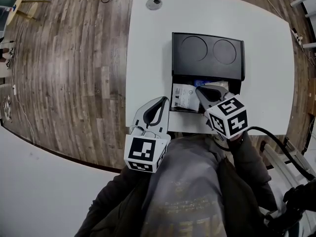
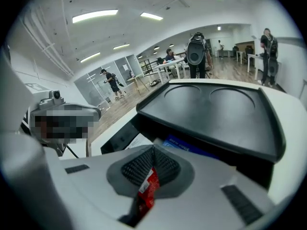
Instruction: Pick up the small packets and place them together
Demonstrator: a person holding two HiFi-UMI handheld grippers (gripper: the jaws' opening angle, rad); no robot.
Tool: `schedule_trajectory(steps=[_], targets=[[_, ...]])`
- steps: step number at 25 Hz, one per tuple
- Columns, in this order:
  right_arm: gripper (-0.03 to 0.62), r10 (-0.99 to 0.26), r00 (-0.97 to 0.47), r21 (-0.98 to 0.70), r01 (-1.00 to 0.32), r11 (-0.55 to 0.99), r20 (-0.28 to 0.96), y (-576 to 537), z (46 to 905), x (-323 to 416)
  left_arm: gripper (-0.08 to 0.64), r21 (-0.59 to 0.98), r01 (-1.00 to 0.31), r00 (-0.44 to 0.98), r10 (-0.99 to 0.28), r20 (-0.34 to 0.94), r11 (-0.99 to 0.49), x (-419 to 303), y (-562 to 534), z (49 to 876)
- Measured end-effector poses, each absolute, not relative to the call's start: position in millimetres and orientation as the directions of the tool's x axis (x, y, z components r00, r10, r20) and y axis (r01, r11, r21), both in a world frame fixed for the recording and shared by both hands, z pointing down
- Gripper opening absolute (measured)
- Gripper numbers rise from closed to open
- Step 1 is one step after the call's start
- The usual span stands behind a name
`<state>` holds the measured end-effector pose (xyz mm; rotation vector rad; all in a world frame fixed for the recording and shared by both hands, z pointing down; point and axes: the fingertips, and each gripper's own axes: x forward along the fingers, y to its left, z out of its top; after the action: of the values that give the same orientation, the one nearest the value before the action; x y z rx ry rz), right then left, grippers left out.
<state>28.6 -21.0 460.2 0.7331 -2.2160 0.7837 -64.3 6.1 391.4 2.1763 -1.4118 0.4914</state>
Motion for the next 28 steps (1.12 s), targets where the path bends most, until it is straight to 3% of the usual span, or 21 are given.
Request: schedule_trajectory(steps=[14,28], targets=[[0.006,-0.553,-0.606,-0.166,-0.745,0.646,0.571,-15,358,36,0.003,0.199,-0.88,0.475,-0.769,0.427,-0.432,-58,22,356],[0.006,-0.586,-0.67,-0.158,-0.708,0.688,0.456,-72,299,20,0.003,0.168,-0.915,0.402,-0.821,0.405,-0.366,-78,-6,335]])
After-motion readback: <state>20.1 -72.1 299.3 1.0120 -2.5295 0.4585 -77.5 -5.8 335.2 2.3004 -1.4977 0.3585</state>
